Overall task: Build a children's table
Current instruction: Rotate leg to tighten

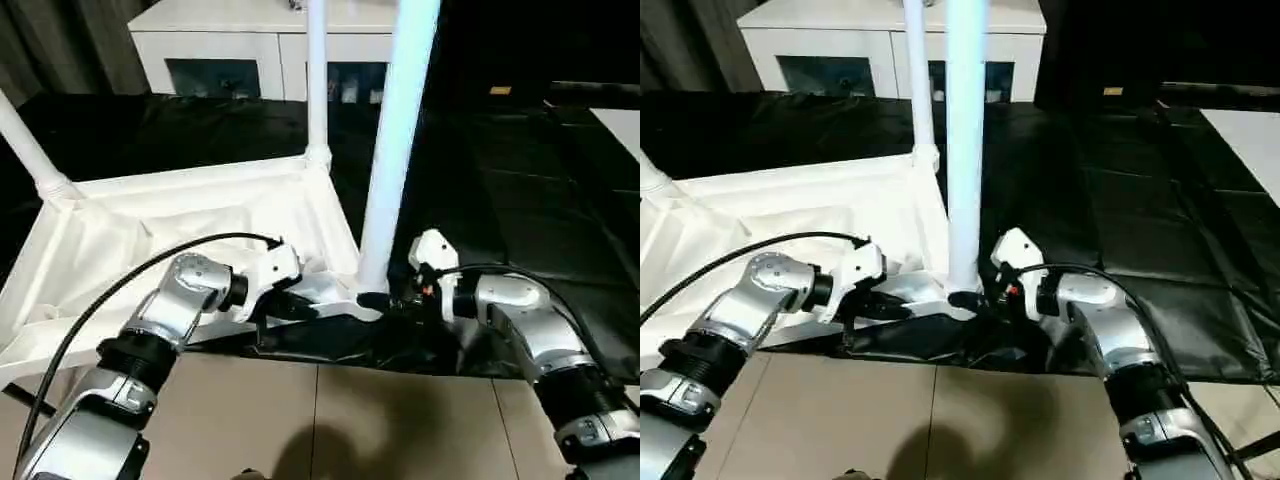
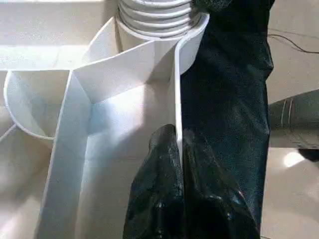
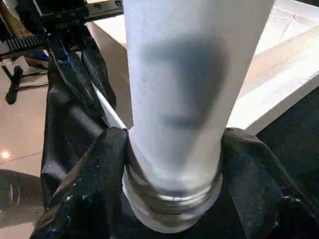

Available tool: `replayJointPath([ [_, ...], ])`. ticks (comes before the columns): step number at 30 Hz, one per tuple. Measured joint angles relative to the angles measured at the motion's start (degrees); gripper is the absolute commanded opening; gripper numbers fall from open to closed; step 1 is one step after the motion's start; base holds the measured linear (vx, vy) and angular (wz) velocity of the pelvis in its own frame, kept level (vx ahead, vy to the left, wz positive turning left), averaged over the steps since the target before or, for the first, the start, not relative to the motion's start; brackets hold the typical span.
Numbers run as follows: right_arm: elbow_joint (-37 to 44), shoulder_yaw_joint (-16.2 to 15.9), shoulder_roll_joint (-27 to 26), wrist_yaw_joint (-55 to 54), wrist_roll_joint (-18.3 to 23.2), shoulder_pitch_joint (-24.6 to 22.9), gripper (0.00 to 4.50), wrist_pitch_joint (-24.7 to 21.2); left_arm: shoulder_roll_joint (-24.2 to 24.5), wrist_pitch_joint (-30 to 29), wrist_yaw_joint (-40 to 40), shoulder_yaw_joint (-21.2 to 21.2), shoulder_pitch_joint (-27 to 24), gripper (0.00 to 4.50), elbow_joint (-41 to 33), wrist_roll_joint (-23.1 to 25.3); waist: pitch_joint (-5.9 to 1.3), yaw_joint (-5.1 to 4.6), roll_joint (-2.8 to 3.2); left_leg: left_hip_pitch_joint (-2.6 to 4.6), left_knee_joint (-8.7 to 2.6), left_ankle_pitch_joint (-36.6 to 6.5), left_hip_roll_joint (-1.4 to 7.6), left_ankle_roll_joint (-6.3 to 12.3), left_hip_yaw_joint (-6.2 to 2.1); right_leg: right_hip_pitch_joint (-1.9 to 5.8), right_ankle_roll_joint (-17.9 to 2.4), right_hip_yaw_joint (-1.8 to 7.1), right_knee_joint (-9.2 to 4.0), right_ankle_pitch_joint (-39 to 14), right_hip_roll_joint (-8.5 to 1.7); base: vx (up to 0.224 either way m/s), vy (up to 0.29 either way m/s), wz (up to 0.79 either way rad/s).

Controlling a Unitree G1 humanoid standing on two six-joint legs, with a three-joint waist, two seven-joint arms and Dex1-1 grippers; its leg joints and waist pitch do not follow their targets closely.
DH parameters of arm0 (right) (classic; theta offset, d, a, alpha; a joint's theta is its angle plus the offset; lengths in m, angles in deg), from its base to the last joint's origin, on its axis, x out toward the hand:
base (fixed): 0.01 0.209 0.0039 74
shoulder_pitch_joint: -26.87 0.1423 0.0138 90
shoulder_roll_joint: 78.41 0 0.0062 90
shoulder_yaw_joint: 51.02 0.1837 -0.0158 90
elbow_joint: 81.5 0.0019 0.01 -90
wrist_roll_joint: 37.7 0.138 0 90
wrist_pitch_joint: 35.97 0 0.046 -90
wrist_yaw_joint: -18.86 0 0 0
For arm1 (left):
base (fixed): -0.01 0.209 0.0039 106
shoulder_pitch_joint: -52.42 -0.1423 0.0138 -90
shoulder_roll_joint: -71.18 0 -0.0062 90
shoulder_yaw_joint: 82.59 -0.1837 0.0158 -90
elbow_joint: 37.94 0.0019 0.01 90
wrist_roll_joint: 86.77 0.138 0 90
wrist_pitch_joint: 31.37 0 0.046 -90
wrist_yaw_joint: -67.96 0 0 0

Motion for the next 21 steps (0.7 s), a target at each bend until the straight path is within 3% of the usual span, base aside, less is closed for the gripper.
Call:
replayJointPath([
  [11,-0.26,0.62,-2.12,-3.81,-1.28,-1.03,2.56,1.61,-1.44,2.51,2.64,0.16,0.20,0.00,1.99,0.67,-0.03,-0.02,-0.02,0.09,0.00,0.00,0.00,0.00,-0.02,0.07,0.00,0.02,0.06,0.00,0.00,0.000,0.000,0.00],
  [16,-0.73,3.24,-6.77,-16.42,-3.47,-1.38,2.56,-0.23,-5.31,1.26,9.91,1.20,3.06,0.00,6.55,2.26,-0.03,-0.41,-0.01,0.10,0.00,0.00,-0.07,0.00,-0.02,0.07,0.12,0.11,0.00,-0.07,-0.01,0.000,0.000,0.00],
  [21,-0.66,6.81,-14.38,-37.06,-7.10,-0.73,2.55,-5.39,-12.49,-1.91,21.77,2.28,7.43,0.00,13.33,3.49,-0.22,-1.12,0.26,0.20,-0.02,0.00,-0.17,0.00,-0.03,0.32,0.31,0.15,-0.16,-0.18,-0.06,0.000,0.000,0.00],
])
